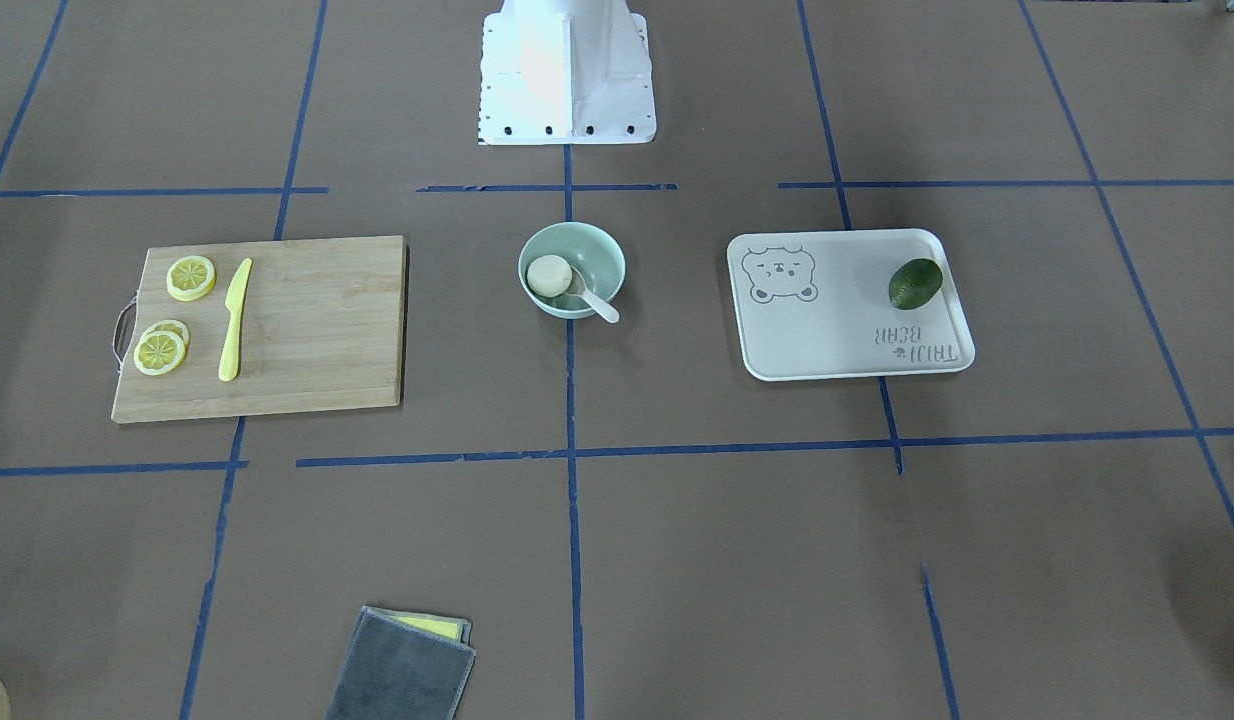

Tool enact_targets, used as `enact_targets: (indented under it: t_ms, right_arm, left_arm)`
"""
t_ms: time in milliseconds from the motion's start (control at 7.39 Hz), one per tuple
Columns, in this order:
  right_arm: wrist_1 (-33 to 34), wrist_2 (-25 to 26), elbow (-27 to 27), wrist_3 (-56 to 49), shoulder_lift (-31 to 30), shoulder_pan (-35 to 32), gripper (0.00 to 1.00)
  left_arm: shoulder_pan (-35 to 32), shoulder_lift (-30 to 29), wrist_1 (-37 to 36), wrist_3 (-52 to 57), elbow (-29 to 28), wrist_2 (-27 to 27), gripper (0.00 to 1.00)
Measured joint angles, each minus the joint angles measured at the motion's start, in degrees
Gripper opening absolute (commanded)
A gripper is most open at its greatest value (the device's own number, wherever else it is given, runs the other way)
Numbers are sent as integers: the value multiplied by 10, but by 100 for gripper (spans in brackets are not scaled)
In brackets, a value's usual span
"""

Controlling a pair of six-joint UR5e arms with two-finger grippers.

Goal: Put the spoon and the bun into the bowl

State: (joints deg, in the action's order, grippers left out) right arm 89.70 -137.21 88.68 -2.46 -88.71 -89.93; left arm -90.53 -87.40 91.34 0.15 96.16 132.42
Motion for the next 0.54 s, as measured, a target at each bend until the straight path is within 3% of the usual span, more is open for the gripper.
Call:
enact_targets:
  t_ms: [541]
  right_arm:
    - [-4,0,7,33,2,0,100]
  left_arm:
    - [0,10,1,-2,-4,25,100]
